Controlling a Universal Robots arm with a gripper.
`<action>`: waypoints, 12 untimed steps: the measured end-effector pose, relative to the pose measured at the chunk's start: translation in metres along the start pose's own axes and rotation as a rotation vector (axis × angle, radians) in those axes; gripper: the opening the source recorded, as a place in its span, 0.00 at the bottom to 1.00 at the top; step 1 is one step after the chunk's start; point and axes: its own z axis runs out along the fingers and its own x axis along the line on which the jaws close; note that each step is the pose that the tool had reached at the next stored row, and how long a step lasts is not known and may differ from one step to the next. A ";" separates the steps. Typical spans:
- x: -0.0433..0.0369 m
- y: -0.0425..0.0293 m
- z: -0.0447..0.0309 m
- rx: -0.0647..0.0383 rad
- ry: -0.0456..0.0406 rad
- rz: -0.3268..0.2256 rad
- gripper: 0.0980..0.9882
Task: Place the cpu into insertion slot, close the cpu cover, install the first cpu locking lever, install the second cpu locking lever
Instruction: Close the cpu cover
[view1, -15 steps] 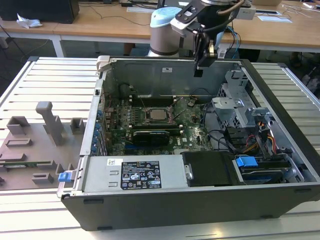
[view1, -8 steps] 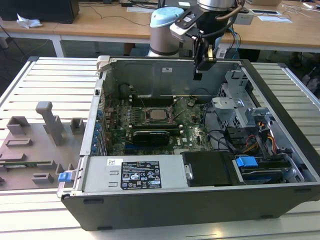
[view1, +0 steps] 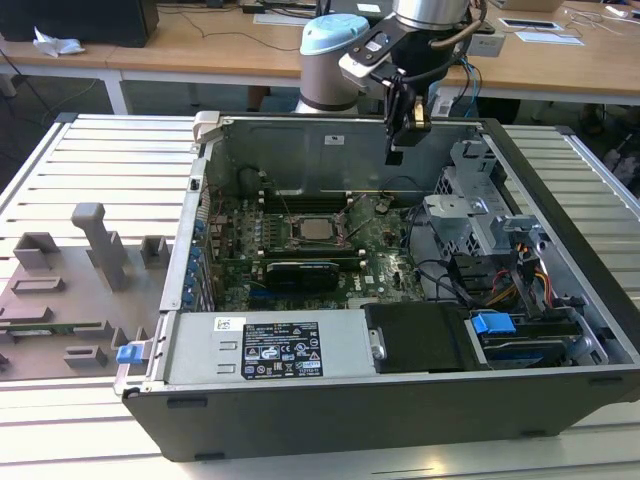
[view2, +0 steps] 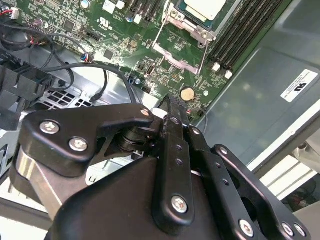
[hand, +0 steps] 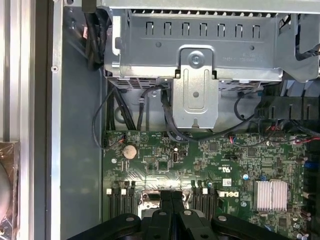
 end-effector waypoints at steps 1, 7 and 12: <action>0.0000 0.0000 0.0008 0.000 0.0000 0.000 0.01; 0.0001 0.0000 0.0054 0.000 0.0000 0.000 0.01; 0.0002 0.0000 0.0091 0.000 -0.0001 0.000 0.01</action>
